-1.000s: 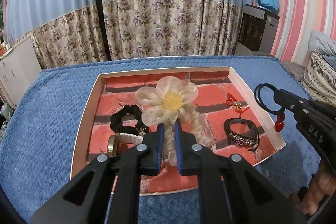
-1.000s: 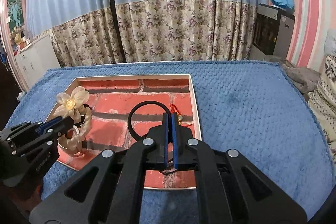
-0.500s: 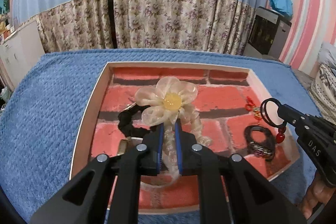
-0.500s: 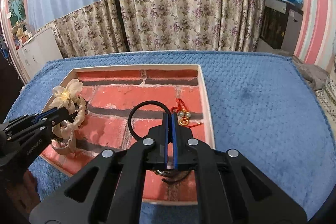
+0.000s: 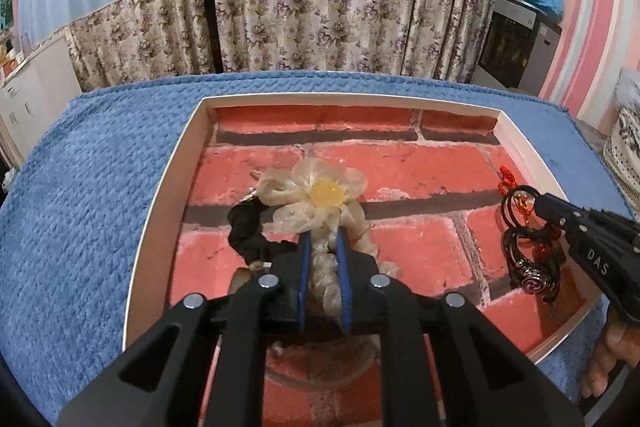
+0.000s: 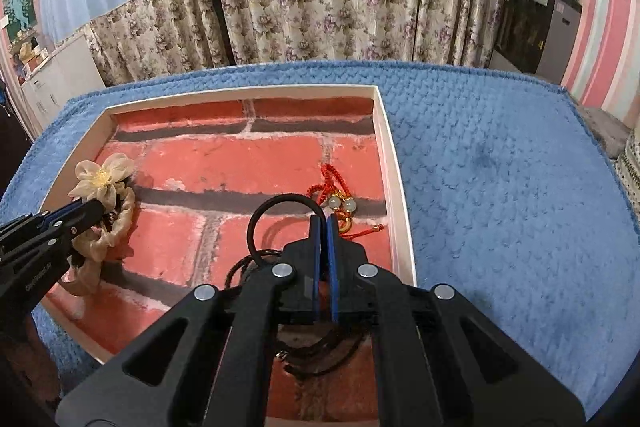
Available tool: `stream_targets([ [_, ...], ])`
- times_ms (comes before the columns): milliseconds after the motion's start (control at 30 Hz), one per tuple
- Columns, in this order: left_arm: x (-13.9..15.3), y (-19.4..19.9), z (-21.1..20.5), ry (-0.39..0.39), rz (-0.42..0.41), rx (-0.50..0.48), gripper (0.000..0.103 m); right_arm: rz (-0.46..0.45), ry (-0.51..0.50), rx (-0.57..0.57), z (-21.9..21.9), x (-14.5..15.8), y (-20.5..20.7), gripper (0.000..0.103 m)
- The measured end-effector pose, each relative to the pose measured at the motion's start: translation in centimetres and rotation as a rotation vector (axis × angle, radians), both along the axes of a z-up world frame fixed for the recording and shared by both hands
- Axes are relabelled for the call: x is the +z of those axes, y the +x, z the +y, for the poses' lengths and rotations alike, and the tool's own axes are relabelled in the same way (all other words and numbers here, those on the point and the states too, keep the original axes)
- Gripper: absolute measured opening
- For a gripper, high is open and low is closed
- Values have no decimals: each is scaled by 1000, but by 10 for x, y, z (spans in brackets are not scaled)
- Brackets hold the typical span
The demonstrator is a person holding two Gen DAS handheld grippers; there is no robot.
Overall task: Organize jewelry
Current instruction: 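Open both grippers over the tray to drop the flower clip and hair tie, then move the left gripper to the orange scrunchie and grasp it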
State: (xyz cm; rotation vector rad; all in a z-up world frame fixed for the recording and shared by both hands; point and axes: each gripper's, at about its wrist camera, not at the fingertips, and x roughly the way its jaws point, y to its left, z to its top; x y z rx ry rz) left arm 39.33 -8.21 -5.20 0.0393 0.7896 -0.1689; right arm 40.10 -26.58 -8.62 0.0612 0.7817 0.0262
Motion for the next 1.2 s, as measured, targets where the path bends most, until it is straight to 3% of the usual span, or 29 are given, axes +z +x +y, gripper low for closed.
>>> stream_targets([
  [167,-1,0,-5,13,-13,-13,19,3,20,-1,-2,-2,1,6],
  [300,1,0,-7,22,-17,-10,24,-23,32,2,-2,5,-4,16],
  [333,2,0,-7,18,-17,-10,29,-26,40,5,-5,7,-4,18],
  [400,6,-2,-8,17,-31,-2,41,-46,45,7,-5,13,-9,35],
  [433,9,-4,-7,10,-35,2,50,-57,52,7,-6,16,-11,38],
  [467,11,-6,-5,-1,-39,2,52,-64,55,8,-7,18,-12,43],
  [700,37,-32,11,-2,-70,14,52,-107,36,5,-16,37,-37,47],
  [900,60,-83,52,24,-100,39,52,-177,15,17,-41,69,-91,51],
  [1033,59,-125,85,9,-104,70,52,-201,22,20,-59,76,-129,53],
  [1200,48,-177,111,17,-127,119,52,-217,29,49,-69,64,-184,57],
])
